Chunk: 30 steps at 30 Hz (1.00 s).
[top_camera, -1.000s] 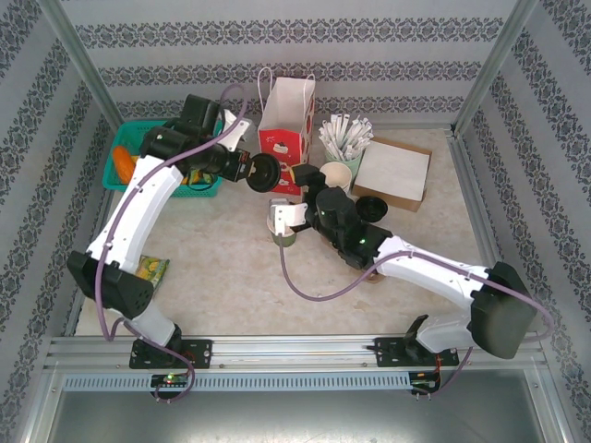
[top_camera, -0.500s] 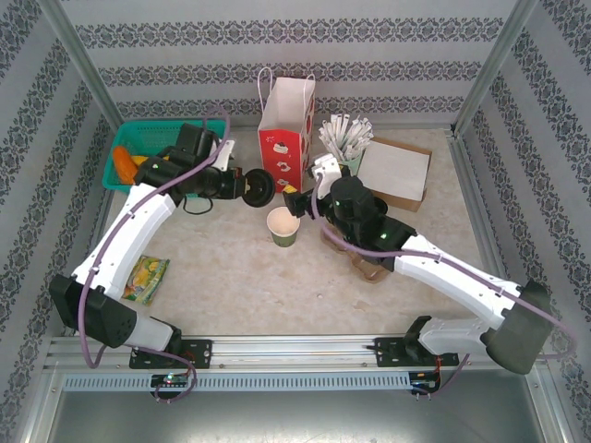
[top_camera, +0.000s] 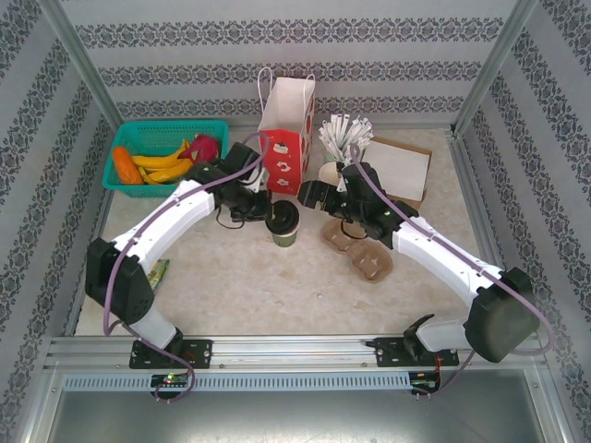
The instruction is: Pack the takeout coffee
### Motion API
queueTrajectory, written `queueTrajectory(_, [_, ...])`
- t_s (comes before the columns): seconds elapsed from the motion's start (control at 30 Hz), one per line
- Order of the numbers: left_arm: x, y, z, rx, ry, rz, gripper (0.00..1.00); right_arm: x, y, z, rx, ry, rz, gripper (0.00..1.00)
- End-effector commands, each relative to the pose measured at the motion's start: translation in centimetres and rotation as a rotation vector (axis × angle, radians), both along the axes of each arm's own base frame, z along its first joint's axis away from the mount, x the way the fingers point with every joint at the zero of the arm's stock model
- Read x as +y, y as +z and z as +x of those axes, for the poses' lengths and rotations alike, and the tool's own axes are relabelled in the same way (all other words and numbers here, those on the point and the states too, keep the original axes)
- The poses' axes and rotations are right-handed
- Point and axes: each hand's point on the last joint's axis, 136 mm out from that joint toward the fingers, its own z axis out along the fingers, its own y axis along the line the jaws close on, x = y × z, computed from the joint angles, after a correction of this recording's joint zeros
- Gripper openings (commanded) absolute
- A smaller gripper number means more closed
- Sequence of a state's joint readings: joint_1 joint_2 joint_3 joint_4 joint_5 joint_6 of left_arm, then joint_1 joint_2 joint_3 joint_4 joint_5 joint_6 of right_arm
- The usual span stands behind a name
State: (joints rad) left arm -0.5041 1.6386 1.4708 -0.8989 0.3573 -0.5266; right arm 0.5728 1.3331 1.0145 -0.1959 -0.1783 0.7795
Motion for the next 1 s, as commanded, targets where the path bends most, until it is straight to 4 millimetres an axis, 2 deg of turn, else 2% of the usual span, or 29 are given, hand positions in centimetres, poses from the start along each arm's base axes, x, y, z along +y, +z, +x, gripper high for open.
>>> queueTrajectory(0.0, [0.7, 0.5, 0.2, 0.011, 0.034, 0.057, 0.0, 0.7, 1.0, -1.8, 0.017, 0.035, 0.048, 0.98])
queueTrajectory(0.17, [1.4, -0.1, 1.1, 0.003, 0.02, 0.144, 0.0, 0.6, -0.3, -2.5, 0.013, 0.052, 0.022, 0.98])
queueTrajectory(0.4, [0.9, -1.3, 1.6, 0.026, -0.006, 0.15, 0.0, 3.7, -0.2, -3.4, 0.039, 0.228, 0.068, 0.98])
queueTrajectory(0.53, [0.5, -1.8, 1.6, 0.038, -0.017, 0.138, 0.0, 4.7, -0.9, -3.4, 0.059, 0.25, 0.055, 0.98])
queueTrajectory(0.97, [-0.1, -2.9, 1.9, 0.054, -0.02, 0.116, 0.0, 5.3, -3.0, -2.8, 0.104, 0.239, 0.013, 0.98])
